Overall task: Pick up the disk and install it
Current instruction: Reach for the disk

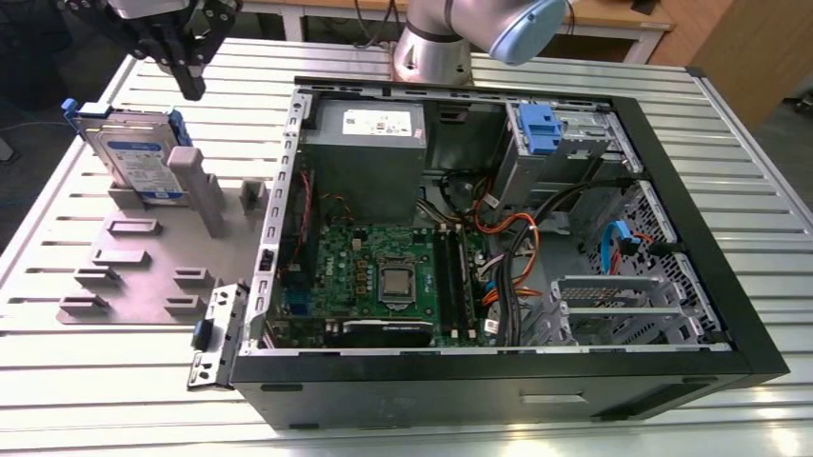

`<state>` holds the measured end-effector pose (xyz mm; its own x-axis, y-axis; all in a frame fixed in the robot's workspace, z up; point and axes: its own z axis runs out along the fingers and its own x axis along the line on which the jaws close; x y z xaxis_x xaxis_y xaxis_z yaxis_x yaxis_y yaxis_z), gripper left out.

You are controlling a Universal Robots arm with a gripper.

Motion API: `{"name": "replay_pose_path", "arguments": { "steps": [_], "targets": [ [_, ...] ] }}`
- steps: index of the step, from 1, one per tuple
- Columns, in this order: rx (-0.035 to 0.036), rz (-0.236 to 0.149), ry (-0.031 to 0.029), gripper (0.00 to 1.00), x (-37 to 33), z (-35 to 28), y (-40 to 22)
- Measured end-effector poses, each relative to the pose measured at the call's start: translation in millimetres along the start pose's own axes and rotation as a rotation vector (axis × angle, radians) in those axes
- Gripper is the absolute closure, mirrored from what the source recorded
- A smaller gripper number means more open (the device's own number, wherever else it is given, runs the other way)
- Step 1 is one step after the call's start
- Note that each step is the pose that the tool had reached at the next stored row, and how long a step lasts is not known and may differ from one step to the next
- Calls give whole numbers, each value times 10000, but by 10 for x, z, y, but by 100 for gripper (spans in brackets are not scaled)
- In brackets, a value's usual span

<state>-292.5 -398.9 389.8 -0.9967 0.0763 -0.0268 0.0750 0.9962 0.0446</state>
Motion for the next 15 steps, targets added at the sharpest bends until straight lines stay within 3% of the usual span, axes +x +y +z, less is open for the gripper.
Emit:
{"name": "replay_pose_path", "arguments": {
  "steps": [15],
  "targets": [
    [0, -1, -7, 89, 367, 36, -17]
  ]
}}
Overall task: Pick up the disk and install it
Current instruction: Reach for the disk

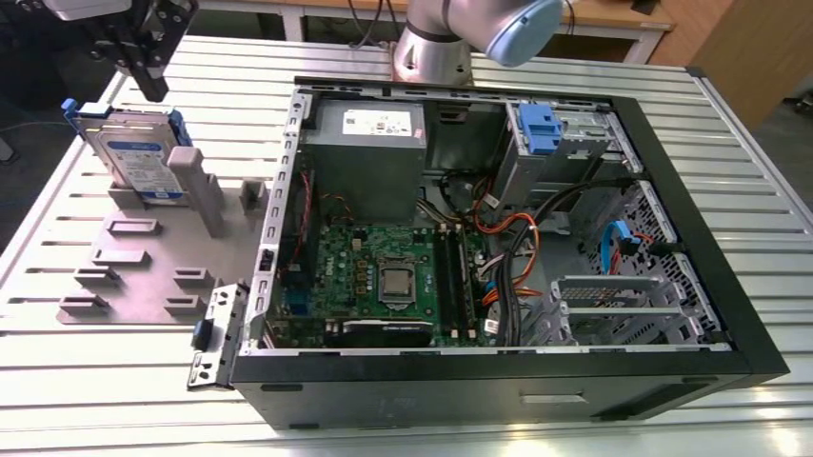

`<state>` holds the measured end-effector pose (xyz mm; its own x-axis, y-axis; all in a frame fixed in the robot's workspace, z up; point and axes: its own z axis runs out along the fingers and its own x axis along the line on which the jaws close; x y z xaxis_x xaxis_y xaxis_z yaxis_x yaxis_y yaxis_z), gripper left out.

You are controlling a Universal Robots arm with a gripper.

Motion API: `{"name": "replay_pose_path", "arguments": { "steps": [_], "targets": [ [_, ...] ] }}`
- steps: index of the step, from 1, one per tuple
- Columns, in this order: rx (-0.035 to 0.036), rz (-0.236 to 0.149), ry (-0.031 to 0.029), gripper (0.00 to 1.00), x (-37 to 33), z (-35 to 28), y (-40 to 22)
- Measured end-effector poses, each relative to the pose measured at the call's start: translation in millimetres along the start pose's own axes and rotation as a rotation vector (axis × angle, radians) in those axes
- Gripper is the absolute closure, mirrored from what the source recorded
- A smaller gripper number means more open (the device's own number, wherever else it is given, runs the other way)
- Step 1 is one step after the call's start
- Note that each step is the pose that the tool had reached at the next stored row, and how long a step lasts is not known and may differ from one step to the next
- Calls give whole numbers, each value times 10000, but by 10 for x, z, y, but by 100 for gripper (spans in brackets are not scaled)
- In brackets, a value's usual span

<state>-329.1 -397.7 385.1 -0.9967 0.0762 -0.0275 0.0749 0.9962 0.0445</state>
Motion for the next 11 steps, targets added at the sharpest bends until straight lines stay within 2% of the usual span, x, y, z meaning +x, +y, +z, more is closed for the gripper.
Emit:
{"name": "replay_pose_path", "arguments": {
  "steps": [11],
  "targets": [
    [3, 1, 1, 89, 212, 101, 107]
  ]
}}
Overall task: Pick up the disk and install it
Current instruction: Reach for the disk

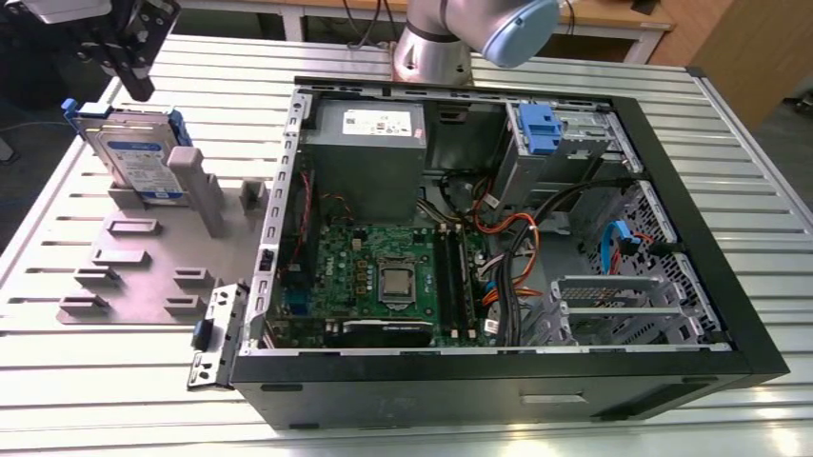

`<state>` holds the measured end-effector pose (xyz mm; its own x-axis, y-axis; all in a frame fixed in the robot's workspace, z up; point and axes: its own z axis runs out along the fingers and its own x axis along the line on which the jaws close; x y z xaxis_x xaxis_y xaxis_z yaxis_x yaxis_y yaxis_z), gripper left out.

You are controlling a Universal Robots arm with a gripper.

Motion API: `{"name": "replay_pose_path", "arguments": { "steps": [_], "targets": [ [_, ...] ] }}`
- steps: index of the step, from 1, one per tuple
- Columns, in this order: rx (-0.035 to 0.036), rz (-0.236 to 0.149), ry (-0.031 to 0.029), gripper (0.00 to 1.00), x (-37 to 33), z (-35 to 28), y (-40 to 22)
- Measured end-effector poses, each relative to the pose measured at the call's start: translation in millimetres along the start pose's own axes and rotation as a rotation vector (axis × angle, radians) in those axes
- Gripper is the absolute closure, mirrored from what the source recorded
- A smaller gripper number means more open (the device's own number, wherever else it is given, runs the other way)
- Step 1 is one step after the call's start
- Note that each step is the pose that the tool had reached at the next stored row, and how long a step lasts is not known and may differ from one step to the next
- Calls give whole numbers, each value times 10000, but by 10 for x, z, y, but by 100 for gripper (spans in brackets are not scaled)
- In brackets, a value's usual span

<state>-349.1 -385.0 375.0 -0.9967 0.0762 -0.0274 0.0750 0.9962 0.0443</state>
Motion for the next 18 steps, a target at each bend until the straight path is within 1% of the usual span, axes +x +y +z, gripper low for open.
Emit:
{"name": "replay_pose_path", "arguments": {
  "steps": [4, 9, 14, 18],
  "targets": [
    [0, -1, -1, 89, 90, 62, 25],
    [1, 1, -1, 89, 174, 144, 58],
    [7, -1, 1, 89, 270, 203, 91],
    [8, 0, -3, 89, 355, 253, 130]
  ]
}}
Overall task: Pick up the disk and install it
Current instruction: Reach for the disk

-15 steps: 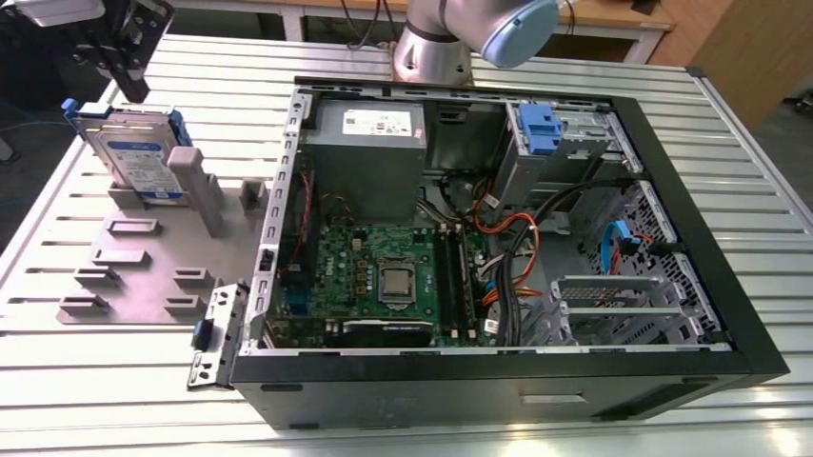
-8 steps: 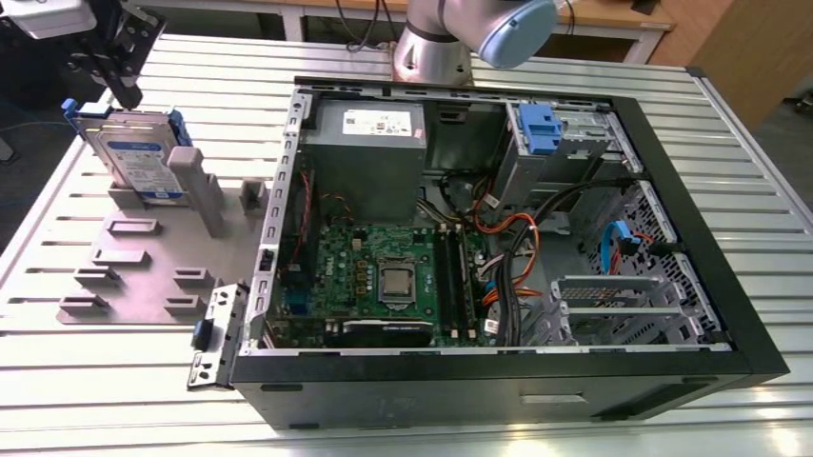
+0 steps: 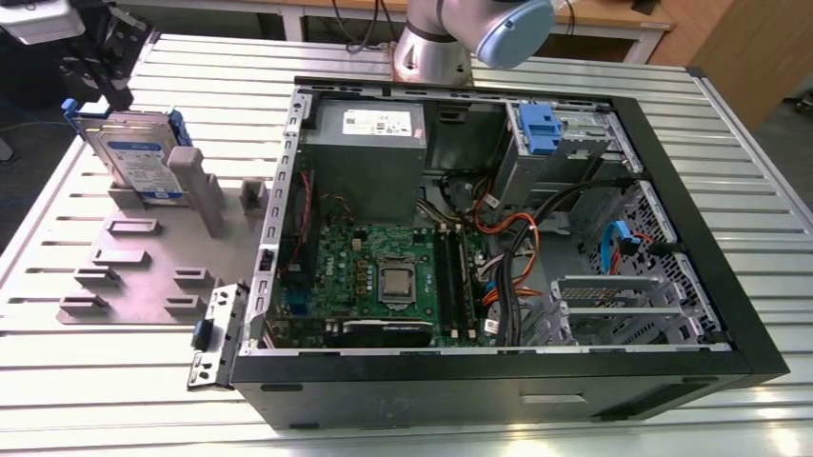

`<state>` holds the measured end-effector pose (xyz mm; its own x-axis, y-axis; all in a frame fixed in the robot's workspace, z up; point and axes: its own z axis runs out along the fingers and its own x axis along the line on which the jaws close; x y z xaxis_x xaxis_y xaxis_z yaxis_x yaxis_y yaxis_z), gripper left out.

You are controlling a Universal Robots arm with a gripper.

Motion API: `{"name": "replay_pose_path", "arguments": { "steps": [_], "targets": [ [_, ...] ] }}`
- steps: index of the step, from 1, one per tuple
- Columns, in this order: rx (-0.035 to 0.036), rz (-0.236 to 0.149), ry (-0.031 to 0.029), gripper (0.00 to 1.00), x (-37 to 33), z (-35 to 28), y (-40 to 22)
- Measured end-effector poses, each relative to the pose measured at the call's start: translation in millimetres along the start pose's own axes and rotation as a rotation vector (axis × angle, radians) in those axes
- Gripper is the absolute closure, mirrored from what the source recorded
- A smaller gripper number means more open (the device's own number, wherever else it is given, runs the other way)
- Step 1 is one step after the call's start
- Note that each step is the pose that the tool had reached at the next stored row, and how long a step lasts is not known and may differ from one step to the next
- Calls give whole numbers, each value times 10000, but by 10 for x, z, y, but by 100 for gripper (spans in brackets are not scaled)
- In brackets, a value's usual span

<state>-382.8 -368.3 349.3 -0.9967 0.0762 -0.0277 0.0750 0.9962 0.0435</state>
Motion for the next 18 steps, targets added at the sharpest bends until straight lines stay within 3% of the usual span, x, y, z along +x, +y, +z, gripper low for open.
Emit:
{"name": "replay_pose_path", "arguments": {
  "steps": [8, 18],
  "targets": [
    [18, -1, 2, 89, 110, 91, 52],
    [18, -1, 1, 89, 128, 113, 47]
  ]
}}
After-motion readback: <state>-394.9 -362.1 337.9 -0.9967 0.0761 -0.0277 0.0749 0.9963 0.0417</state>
